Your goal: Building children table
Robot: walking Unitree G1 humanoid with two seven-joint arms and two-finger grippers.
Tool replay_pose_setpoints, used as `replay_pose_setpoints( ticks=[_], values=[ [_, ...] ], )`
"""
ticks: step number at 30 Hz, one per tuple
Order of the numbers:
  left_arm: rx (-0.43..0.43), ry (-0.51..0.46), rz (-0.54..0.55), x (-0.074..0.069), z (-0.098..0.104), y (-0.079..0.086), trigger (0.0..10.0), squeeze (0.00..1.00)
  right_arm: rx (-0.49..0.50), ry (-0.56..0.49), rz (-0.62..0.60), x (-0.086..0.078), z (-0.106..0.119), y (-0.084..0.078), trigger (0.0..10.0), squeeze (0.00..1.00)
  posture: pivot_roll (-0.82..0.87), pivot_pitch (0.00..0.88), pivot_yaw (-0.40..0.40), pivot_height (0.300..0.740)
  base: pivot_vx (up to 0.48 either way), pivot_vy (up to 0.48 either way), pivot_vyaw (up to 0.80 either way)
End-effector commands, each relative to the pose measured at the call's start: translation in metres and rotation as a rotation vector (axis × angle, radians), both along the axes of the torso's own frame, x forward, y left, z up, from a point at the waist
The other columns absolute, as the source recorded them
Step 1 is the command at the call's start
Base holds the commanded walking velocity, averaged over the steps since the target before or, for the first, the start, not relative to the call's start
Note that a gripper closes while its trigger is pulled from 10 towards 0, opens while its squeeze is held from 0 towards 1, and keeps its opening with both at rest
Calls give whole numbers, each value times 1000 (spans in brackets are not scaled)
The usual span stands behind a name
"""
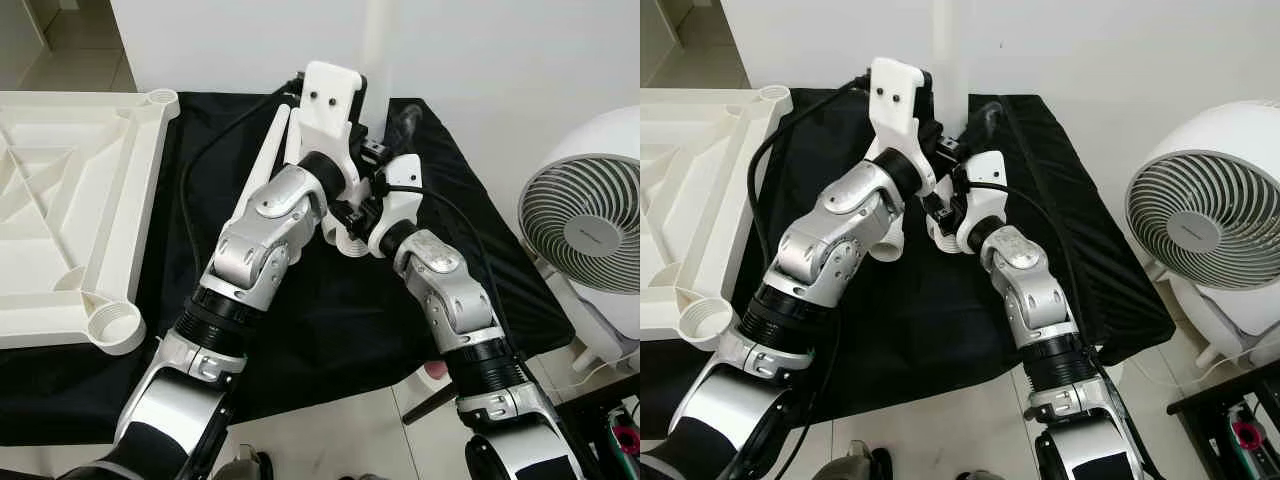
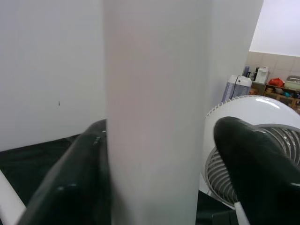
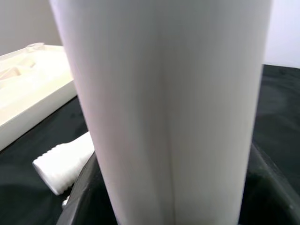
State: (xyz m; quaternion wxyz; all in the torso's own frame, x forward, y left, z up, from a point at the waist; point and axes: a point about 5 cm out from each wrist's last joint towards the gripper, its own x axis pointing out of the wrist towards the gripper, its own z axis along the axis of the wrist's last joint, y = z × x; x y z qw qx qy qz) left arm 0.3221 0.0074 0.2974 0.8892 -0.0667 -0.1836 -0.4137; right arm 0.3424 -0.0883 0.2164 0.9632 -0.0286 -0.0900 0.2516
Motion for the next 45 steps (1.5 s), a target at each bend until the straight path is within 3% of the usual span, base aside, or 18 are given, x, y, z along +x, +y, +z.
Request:
replay_pose_setpoints(
  ticks=[1, 3, 4, 5, 6, 9, 14, 19, 28, 32, 39, 42, 45],
  values=[
    [22, 5, -70, -5, -3, -6, 10000, 1000, 16, -4, -33, 0, -1, -3, 10000, 0, 50, 93, -26, 740, 0, 0, 0],
    [21, 12, -66, -4, -3, -5, 10000, 1000, 33, 0, -52, 1, -2, -5, 10000, 0, 51, 91, -24, 740, 0, 0, 0],
    [21, 16, -64, -4, -3, -4, 10000, 67, 48, 2, -71, 1, -4, -7, 10000, 0, 53, 90, -24, 740, 0, 0, 0],
    [10, 34, -68, -3, -2, -4, 10000, 67, 58, 6, -93, 2, -5, -10, 10000, 0, 53, 90, -24, 740, 0, 0, 0],
    [-30, 65, -76, -1, 1, 0, 10000, 0, 69, 11, -123, 3, -7, -14, 10000, 0, 54, 90, -23, 740, 0, 0, 0],
    [-77, 99, -87, 1, 4, 4, 10000, 0, 78, 15, -154, 4, -9, -18, 10000, 0, 54, 90, -23, 740, 0, 0, 0],
    [-210, 145, -74, 9, 17, 27, 10000, 0, 108, 22, -272, 5, -17, -38, 10000, 0, 57, 100, -17, 740, 0, 0, 0],
    [-217, 141, -54, 11, 17, 34, 10000, 0, 121, 10, -320, 4, -18, -45, 10000, 0, 56, 103, -16, 740, 0, 0, 0],
    [-160, 202, 72, 22, -11, 50, 10000, 0, 171, -90, -417, -3, -12, -61, 10000, 0, 51, 108, -16, 740, 0, 0, 0],
    [-107, 247, 262, 34, -41, 78, 10000, 0, 206, -199, -459, -20, -9, -72, 10000, 0, 42, 104, -12, 740, 0, 0, 0],
    [-85, 257, 320, 36, -50, 87, 10000, 0, 197, -211, -436, -25, -11, -72, 10000, 0, 41, 100, -9, 740, 0, 0, 0],
    [-41, 266, 435, 35, -75, 102, 10000, 0, 148, -209, -476, -32, -23, -82, 10000, 0, 30, 82, -1, 740, 0, 0, 0],
    [-27, 280, 470, 30, -90, 109, 10000, 0, 132, -206, -498, -36, -28, -89, 10000, 0, 21, 80, 1, 740, 0, 0, 0]
  ],
)
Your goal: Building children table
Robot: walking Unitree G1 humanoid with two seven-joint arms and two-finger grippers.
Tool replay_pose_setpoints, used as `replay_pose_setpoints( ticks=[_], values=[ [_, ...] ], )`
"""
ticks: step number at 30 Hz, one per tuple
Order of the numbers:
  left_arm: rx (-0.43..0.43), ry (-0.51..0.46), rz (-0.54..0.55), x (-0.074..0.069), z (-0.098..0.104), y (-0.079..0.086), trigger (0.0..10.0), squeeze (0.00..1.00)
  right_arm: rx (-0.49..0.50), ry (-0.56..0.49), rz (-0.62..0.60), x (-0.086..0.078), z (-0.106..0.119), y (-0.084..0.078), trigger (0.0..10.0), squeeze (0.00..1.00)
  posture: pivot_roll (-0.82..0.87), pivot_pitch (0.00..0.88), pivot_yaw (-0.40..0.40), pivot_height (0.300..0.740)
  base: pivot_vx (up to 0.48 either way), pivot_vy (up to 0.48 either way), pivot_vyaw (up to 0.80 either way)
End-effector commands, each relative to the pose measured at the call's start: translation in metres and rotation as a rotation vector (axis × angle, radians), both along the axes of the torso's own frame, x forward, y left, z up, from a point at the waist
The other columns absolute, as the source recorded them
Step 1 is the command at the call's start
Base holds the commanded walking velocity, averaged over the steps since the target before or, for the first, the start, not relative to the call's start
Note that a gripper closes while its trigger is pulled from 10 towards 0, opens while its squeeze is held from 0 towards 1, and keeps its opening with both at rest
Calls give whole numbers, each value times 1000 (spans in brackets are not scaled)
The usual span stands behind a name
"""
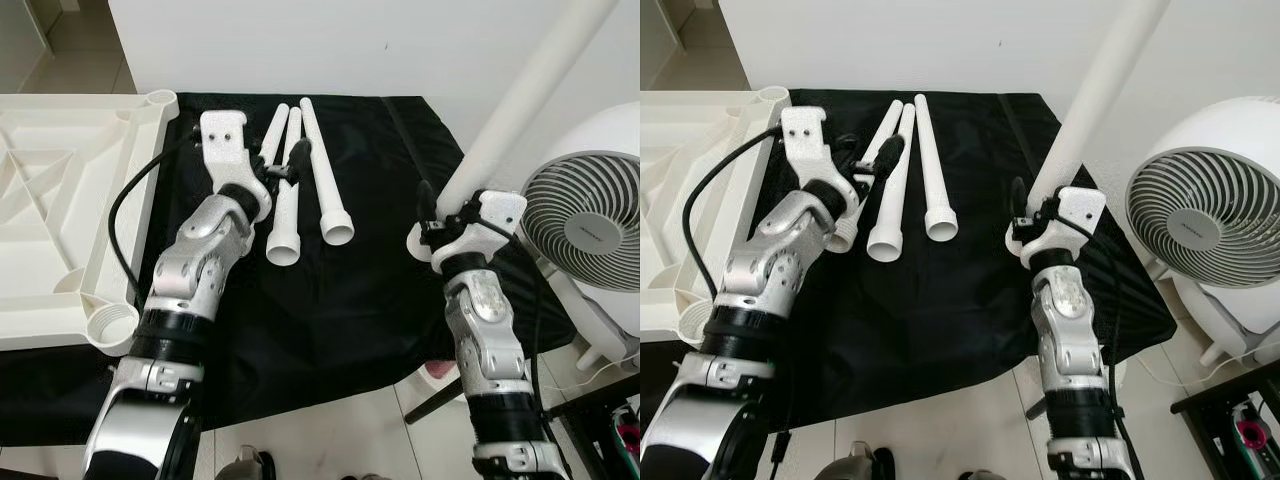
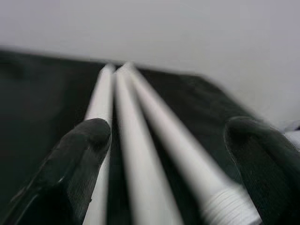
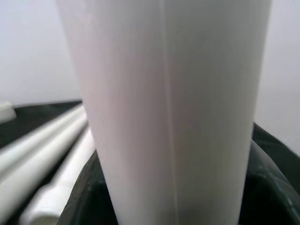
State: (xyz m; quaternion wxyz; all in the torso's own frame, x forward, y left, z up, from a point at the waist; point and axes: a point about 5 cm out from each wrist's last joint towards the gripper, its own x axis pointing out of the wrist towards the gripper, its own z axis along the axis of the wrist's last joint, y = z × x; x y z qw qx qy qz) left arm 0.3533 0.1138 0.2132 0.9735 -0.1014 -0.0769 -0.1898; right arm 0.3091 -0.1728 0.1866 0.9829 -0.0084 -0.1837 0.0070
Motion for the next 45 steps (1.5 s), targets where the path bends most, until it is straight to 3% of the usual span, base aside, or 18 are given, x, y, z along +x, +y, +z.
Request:
replay_pose_setpoints(
  ticks=[1, 10, 18, 22, 41, 45],
  values=[
    [21, 2, 21, -1, -6, 2, 10000, 0, -4, -21, -21, -3, 2, -5, 10000, 0, 21, 80, 1, 740, 0, 0, 0],
    [133, -49, 34, -1, -17, 7, 10000, 0, -24, -48, -40, -2, 8, -13, 10000, 0, 5, 73, -27, 740, 0, 0, 0],
    [112, -101, 86, 2, -10, 12, 10000, 0, -34, -80, -36, 4, 15, -9, 10000, 0, 16, 65, -26, 740, 0, 0, 331],
    [98, -141, 77, -7, -9, 8, 10000, 0, -25, -87, -27, 1, 12, -6, 10000, 0, 30, 61, -17, 740, 0, 0, 739],
    [117, -167, 72, -6, -8, 6, 10000, 0, -13, -111, -26, -2, 11, -9, 10000, 0, 29, 43, -2, 740, 0, 0, 800],
    [119, -178, 70, -5, -5, 8, 10000, 0, 18, -121, -8, -3, 11, -8, 10000, 0, 30, 44, -1, 740, 0, 0, 0]
  ],
)
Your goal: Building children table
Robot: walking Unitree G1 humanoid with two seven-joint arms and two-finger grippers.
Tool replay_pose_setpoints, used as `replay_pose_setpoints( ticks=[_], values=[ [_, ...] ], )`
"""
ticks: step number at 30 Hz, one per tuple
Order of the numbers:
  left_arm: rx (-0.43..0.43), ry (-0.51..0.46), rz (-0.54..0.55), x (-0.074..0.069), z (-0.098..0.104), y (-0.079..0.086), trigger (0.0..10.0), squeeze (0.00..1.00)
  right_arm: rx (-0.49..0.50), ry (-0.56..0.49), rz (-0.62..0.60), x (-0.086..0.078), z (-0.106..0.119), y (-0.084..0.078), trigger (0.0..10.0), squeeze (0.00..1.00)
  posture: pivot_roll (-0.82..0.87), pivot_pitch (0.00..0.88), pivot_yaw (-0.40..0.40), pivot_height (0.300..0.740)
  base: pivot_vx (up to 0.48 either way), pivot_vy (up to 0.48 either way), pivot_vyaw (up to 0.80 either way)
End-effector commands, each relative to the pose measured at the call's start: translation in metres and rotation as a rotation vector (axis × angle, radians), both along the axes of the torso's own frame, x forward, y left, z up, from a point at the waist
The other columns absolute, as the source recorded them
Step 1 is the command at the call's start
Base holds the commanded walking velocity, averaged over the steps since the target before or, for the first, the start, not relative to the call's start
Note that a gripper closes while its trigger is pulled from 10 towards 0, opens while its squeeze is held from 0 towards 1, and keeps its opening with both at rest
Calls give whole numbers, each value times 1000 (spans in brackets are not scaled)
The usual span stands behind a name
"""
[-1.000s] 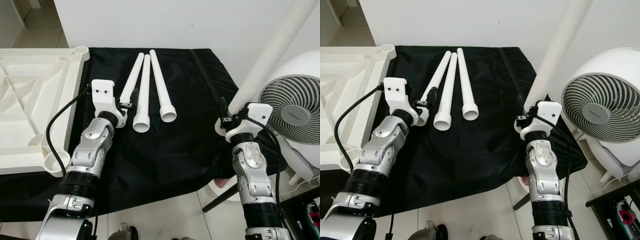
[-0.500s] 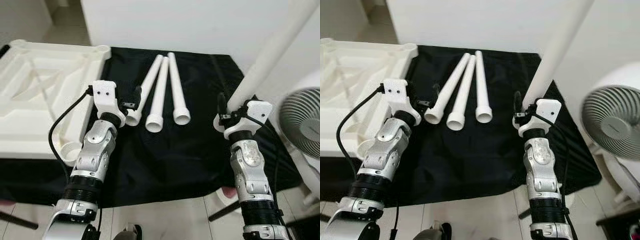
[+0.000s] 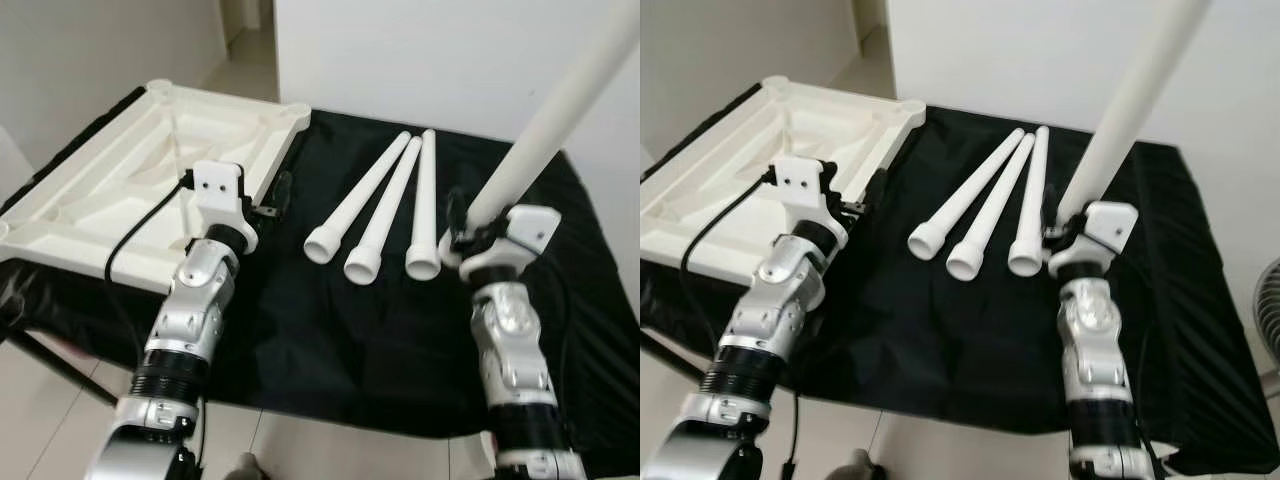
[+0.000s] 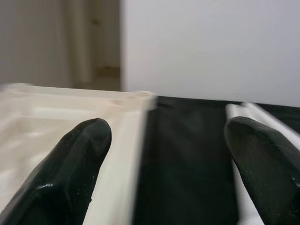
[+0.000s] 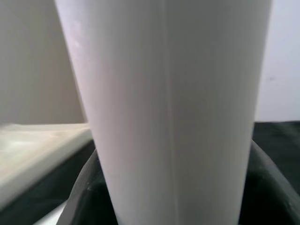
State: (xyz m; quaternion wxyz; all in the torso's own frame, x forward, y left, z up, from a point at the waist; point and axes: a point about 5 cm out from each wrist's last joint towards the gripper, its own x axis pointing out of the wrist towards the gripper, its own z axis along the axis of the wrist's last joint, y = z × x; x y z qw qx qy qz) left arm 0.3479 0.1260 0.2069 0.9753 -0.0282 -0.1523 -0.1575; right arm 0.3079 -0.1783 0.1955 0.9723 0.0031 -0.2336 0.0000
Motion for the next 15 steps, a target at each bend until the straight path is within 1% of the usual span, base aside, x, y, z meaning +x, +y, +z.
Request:
replay_pose_setpoints(
  ticks=[1, 7, 15],
  values=[
    [11, -8, -20, 0, 1, -5, 10000, 0, -8, -19, 0, -2, 2, -3, 10000, 0, 30, 44, -1, 740, 0, 0, 0],
    [20, -30, -26, 0, 5, -4, 10000, 0, -9, -10, -11, -2, 0, -5, 10000, 0, 37, 54, 1, 740, 0, 0, 0],
    [28, -24, -21, 2, 6, -1, 10000, 0, -20, 8, -28, -3, -5, -8, 10000, 0, 39, 61, 6, 740, 0, 0, 0]
  ],
)
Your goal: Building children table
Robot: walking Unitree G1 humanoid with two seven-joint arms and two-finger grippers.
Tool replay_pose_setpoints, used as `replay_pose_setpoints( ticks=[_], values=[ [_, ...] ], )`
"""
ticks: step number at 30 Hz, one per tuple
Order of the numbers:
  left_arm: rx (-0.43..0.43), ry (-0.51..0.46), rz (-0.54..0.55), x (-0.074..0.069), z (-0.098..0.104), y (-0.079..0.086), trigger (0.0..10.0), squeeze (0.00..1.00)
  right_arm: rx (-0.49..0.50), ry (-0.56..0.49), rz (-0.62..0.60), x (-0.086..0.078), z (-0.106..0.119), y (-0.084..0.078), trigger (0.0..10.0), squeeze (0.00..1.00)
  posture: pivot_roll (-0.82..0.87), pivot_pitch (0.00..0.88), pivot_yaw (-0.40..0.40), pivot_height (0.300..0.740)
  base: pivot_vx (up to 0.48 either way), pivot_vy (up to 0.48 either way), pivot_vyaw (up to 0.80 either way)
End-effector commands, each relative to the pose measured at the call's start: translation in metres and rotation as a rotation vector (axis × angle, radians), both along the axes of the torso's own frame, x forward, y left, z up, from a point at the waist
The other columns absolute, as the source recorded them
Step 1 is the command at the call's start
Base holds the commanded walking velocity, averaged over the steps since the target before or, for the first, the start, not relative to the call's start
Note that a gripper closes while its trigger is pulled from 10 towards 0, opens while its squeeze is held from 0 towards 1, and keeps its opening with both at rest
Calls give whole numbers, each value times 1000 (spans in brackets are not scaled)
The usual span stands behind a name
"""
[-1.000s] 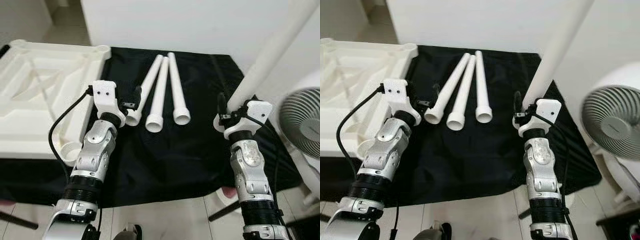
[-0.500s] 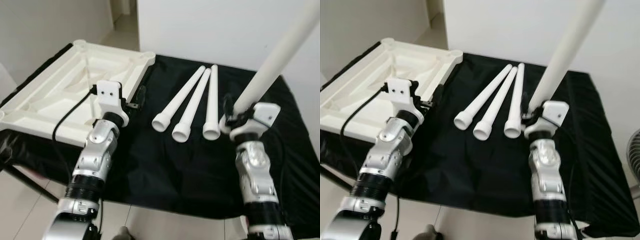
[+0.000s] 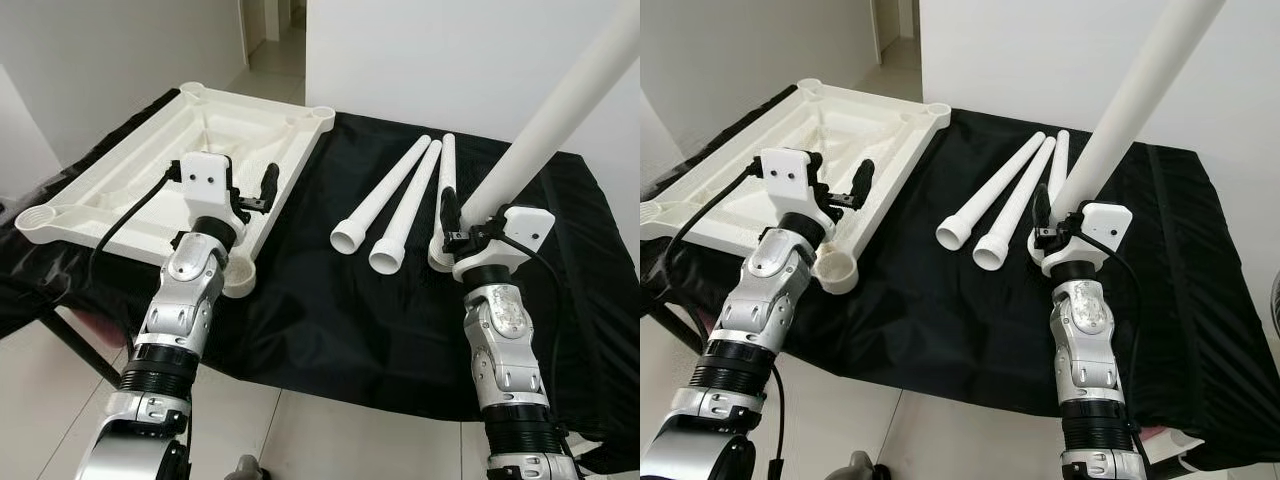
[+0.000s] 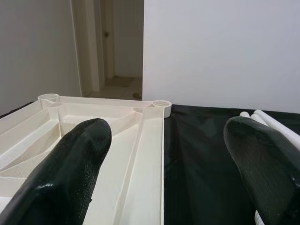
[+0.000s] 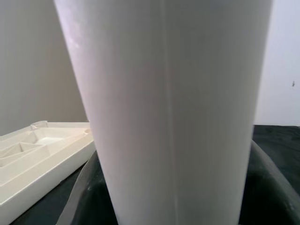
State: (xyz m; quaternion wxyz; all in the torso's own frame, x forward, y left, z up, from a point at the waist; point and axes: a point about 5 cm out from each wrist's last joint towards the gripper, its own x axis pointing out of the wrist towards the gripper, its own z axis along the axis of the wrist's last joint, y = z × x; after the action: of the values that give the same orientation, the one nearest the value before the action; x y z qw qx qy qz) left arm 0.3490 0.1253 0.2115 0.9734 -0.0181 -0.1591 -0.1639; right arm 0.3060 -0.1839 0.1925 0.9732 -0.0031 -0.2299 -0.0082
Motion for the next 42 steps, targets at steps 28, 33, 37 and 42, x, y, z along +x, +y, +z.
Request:
replay_pose_setpoints(
  ticks=[28, 33, 37, 42],
  values=[
    [-7, 24, -15, 2, -2, -1, 10000, 0, -27, 30, -33, -6, -8, -5, 10000, 0, 32, 89, 13, 740, 0, 0, 0],
    [-9, 26, -16, 2, -2, -1, 10000, 0, -29, 30, -35, -7, -9, -5, 10000, 0, 30, 91, 12, 740, 0, 0, 0],
    [-9, 25, -17, 2, -1, -1, 10000, 0, -33, 30, -36, -6, -8, -6, 10000, 0, 31, 90, 10, 740, 0, 0, 0],
    [-11, 25, -14, 2, -1, -1, 10000, 0, -36, 30, -35, -6, -8, -6, 10000, 0, 34, 89, 6, 740, 0, 0, 0]
  ],
)
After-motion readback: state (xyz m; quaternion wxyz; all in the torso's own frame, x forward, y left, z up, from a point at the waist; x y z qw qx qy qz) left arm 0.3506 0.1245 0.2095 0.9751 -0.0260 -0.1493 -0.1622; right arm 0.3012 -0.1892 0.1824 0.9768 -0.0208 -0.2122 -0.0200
